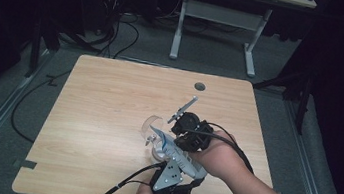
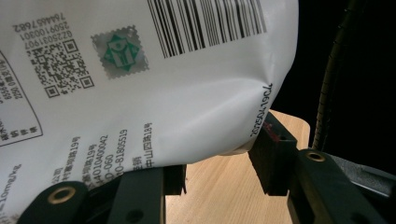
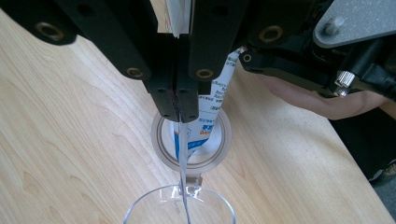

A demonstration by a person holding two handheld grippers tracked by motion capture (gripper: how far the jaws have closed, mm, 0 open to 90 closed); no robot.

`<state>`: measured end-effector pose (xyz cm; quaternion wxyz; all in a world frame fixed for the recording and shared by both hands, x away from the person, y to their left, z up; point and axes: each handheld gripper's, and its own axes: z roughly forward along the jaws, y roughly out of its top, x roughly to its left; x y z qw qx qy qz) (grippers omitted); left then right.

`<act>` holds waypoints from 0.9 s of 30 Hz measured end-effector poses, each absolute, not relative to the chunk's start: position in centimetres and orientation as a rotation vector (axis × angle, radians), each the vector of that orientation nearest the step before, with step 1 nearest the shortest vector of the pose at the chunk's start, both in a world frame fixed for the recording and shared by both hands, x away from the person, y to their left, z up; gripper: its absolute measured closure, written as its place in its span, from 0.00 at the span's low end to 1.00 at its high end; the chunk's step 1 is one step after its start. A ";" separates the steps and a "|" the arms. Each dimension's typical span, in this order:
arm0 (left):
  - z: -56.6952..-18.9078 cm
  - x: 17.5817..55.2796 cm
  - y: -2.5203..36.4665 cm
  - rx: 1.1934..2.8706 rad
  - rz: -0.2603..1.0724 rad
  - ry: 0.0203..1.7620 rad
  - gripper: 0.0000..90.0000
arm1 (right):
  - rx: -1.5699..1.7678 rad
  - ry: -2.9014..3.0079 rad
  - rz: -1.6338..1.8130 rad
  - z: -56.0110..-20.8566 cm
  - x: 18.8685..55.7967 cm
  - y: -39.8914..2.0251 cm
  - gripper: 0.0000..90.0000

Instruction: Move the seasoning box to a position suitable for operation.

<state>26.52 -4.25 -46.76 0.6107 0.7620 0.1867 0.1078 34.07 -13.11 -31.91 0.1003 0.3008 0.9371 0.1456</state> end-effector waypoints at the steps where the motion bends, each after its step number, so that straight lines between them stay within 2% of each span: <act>1: -46.8 26.5 -4.2 1.759 0.249 0.431 0.67 | 0.888 2.769 0.429 -31.9 34.1 -13.1 1.00; 27: -46.8 26.3 -4.1 1.756 0.251 0.432 0.64 | 0.871 2.776 0.432 -32.1 34.2 -12.8 1.00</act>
